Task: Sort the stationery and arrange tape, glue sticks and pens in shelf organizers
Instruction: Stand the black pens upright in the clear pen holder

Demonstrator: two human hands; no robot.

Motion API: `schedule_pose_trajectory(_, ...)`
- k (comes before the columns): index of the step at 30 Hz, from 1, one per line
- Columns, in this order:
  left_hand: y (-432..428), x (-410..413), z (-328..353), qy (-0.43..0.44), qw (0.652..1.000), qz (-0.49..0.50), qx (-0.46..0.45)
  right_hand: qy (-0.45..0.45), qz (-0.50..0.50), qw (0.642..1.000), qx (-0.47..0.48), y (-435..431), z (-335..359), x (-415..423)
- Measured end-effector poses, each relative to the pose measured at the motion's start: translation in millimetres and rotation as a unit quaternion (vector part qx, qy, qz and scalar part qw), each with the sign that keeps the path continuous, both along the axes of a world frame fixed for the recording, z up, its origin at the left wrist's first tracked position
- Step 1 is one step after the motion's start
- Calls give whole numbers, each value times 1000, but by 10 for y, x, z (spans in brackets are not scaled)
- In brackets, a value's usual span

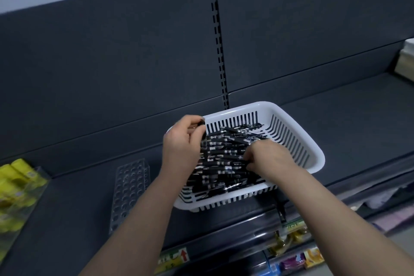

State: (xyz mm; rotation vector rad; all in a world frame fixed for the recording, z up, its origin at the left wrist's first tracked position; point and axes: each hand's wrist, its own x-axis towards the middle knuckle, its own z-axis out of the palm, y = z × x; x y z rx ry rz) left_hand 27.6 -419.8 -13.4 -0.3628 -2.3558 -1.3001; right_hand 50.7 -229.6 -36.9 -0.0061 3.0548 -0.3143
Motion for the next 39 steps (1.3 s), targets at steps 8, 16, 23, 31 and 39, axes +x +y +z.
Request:
schedule_pose_trajectory(8,-422,14,143,-26,990,27,134,28,-4,997,-67,-181,152,-22)
schedule_pose_trajectory(16,-1100,2,348,68,974,100,191,280,52,899,-333,-927,675,-76)
schedule_pose_trajectory(23,-1972,0,282,49,975,175,129,262,71,874,-403,-1706,612,-235)
schedule_pose_trajectory(31,-2306,-170,52,-24,976,207,65,250,91,876,-403,-2230,311,-446)
schedule_pose_trajectory(39,-2349,-309,-119,-58,984,168,-4,252,80,867,-422,-2479,300,-612)
